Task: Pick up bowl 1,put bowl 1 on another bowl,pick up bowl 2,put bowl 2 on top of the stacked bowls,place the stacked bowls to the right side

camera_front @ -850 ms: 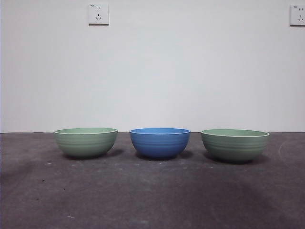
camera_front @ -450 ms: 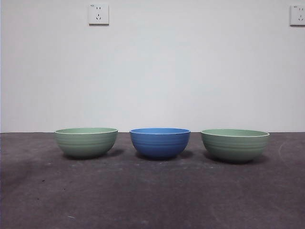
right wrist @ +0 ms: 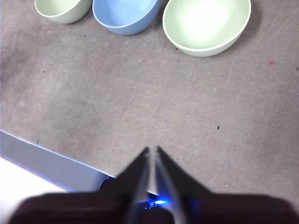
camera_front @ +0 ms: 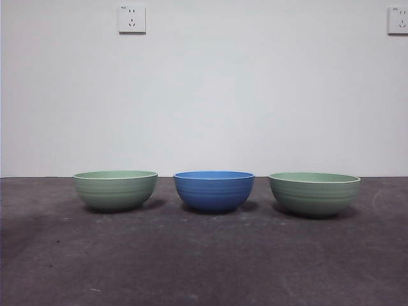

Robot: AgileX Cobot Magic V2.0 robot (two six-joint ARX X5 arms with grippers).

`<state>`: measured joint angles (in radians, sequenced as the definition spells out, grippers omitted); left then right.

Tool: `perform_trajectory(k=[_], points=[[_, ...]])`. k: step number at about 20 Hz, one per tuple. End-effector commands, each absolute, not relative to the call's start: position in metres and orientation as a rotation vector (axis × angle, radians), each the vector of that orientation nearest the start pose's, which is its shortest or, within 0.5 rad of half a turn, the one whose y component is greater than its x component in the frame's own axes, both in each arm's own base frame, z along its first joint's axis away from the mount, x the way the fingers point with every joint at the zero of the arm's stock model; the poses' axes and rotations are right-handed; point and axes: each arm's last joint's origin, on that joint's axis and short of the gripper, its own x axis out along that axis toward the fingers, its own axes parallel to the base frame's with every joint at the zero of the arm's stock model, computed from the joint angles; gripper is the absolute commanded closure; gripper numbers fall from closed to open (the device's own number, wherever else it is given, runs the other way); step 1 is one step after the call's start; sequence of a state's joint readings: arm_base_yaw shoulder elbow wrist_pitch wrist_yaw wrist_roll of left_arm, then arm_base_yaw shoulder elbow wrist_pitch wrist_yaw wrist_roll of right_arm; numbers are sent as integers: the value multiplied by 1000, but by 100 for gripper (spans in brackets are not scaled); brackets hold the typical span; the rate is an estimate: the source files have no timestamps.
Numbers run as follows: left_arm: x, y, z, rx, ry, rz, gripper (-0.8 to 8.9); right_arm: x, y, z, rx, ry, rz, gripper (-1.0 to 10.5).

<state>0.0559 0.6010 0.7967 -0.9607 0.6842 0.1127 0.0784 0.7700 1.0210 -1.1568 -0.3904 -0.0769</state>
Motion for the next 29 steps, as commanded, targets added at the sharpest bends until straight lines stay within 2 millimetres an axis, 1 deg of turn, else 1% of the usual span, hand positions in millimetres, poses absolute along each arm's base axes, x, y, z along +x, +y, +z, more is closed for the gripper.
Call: perform_trajectory(k=[1,2,3,6,8,11,13,16,18,21,23,24,26,29], points=[[97,-13,298,-157,677,-644,391,111,20,332,76,883,468,565],[97,-13,298,-158,678,-644,276,111,20,332,78,883,467,436],[96,-13,298,-163,678,-642,272,111,20,332,79,885,467,351],[96,-13,301,-159,668,-641,274,113,20,332,86,890,464,348],[95,-13,305,-154,657,-642,274,118,20,331,103,892,454,348],[95,-13,305,-154,656,-642,274,135,22,331,151,875,426,349],[95,-13,306,-154,655,-642,274,155,23,328,191,862,405,351],[95,-13,306,-153,655,-642,274,196,25,316,214,864,340,352],[95,-13,306,-154,655,-642,274,225,27,300,241,897,321,352],[95,-13,306,-153,655,-642,274,268,29,274,216,977,245,353],[95,-13,305,-153,655,-642,274,293,31,258,214,1019,232,353],[95,-13,306,-154,655,-642,274,305,31,251,212,1033,222,362],[95,-13,305,-153,655,-642,274,324,32,239,192,1049,186,441],[95,-13,305,-153,656,-640,274,344,34,218,199,1067,175,453]])
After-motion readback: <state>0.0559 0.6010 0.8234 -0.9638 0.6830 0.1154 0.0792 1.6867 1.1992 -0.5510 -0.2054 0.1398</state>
